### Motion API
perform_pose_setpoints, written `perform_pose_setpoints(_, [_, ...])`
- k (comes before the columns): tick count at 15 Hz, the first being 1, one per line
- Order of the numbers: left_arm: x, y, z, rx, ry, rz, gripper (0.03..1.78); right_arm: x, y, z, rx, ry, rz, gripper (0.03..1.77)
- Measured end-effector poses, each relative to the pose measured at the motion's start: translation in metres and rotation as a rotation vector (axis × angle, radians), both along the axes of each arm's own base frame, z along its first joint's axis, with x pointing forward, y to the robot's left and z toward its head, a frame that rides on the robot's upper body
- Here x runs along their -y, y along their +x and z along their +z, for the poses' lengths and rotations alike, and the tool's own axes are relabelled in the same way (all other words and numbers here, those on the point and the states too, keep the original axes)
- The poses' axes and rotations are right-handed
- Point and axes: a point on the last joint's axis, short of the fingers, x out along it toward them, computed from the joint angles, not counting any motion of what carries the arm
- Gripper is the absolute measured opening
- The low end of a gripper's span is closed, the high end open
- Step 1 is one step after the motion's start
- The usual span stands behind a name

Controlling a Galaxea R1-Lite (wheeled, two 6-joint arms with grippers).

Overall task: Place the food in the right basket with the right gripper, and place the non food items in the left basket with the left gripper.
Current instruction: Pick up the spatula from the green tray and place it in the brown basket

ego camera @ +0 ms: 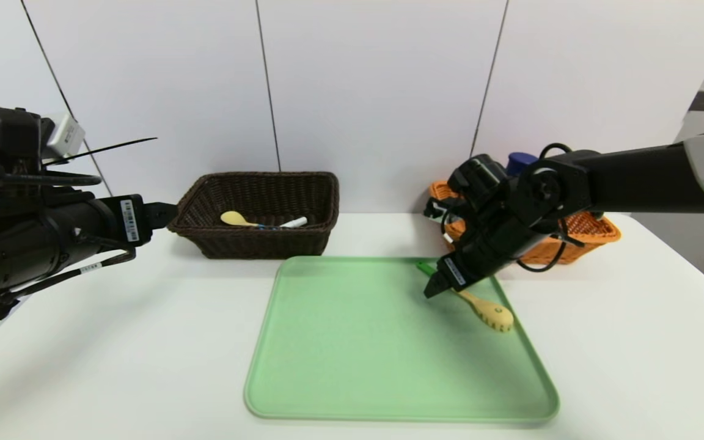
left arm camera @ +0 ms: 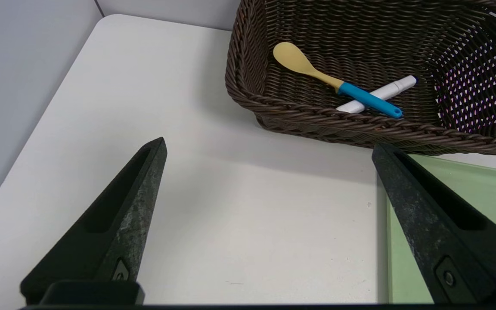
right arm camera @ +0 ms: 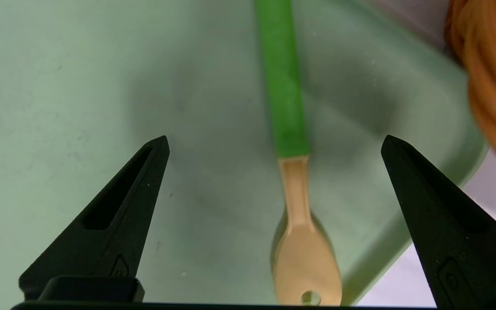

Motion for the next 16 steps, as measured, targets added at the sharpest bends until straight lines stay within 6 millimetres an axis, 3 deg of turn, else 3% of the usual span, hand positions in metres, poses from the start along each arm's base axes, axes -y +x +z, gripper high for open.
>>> perform_pose_setpoints(6, [0.000, 0.001, -0.001, -0.003, 0.000, 0.002, 1.69, -0.001, 0.006, -0.010, -0.024, 0.004, 0.001, 1.71])
perform_pose_setpoints(16, [-0.002, -0.001, -0.006, -0.021, 0.004, 0.008, 1.69, -0.001, -0.009, -0.011, -0.053, -0.007, 0.014, 1.71])
